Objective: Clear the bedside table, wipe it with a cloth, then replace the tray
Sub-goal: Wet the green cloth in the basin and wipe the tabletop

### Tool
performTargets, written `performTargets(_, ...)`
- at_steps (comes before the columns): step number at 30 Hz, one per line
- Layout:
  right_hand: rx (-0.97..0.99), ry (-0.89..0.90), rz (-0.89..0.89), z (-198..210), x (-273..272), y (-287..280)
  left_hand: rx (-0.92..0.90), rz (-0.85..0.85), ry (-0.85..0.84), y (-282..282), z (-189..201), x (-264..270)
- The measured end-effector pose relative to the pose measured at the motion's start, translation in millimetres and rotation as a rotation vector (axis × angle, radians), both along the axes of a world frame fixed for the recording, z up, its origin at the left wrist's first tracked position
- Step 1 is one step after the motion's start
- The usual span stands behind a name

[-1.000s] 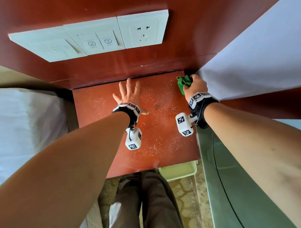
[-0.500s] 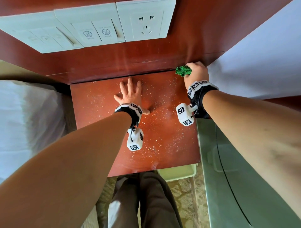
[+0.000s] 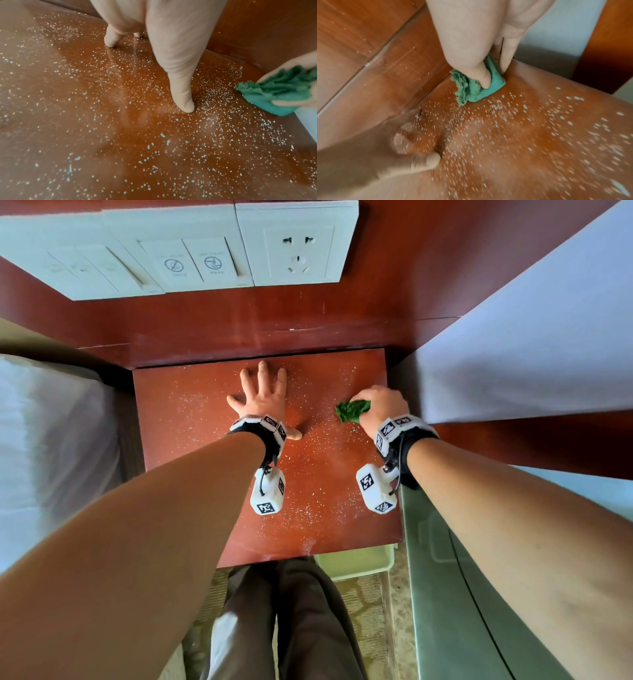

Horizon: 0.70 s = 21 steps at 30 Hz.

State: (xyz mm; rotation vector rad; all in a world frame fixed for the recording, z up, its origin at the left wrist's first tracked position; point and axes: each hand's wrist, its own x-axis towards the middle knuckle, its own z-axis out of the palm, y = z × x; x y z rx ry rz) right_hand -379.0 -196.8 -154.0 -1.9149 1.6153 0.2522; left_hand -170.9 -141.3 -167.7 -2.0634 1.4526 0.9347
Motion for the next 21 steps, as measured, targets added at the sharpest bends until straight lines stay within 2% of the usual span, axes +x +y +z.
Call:
performTargets(4, -0.009, -0.004, 0.066, -3.5, -6.2, 12.5, 0.002, 0.000, 0.001, 0.0, -0.6, -0.3)
performTargets(6, -0.014, -0.027, -0.059, -2.9, -7.8, 6.1, 0.002, 0.001, 0.001, -0.2, -0.8, 0.2)
performTargets(9, -0.170, -0.092, -0.327, -3.1, -9.6, -13.1, -0.007, 0.005, 0.002, -0.3, -1.3, 0.6)
performTargets(13, -0.254, -0.118, -0.519, -7.0, -10.1, -40.1, 0.004, -0.001, 0.004, -0.9, -2.8, 0.1)
performTargets(16, -0.245, -0.091, -0.502, -13.4, -6.4, -56.0, 0.010, 0.004, 0.006, -1.6, -4.1, 0.0)
performTargets(21, -0.213, 0.002, -0.363, -24.2, 4.3, -64.1, 0.005, 0.007, 0.007, -1.8, -3.7, -0.6)
